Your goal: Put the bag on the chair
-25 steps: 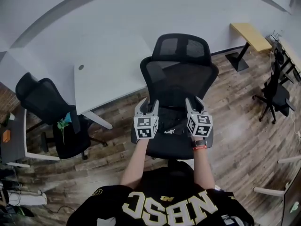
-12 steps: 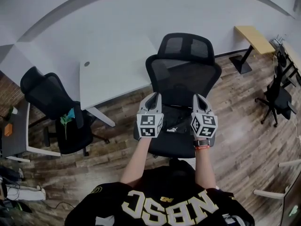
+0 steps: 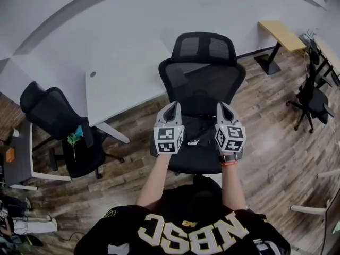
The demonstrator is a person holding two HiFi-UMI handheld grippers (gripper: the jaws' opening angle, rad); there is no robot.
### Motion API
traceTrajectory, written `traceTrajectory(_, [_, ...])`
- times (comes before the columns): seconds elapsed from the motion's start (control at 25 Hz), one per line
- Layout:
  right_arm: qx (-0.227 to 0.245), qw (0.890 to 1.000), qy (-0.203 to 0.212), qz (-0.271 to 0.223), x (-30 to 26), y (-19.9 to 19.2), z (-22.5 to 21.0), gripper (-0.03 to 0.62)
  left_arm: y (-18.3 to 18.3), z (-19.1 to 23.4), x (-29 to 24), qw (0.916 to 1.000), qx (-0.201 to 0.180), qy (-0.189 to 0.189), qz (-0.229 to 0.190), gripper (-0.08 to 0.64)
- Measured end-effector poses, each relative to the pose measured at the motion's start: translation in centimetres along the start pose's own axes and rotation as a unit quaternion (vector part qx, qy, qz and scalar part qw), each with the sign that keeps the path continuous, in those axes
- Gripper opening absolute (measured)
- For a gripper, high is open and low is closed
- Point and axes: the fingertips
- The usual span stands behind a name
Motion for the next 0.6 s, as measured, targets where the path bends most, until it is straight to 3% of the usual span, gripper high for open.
traceTrajectory(0.28, [-0.002,1.000,-0.001,0.009,-0.4,-0.7,-0.3,0.009,-1.0,0.0,-0.7,0.9998,0.016,-0.007,0.009,0.015])
traceTrajectory(0.6, [0.000,0.999,0.005,0.041,-3.1,-3.9,-1.2,0.009,-4.4,1.4,-3.5,0.9983,0.054,-0.007,0.022,0.015])
Point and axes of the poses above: the fingertips, and each gripper's own axes: x backward along the fingers, z to its left, y out of its top, and after that the axes turned 7 degrees about -z, right-handed
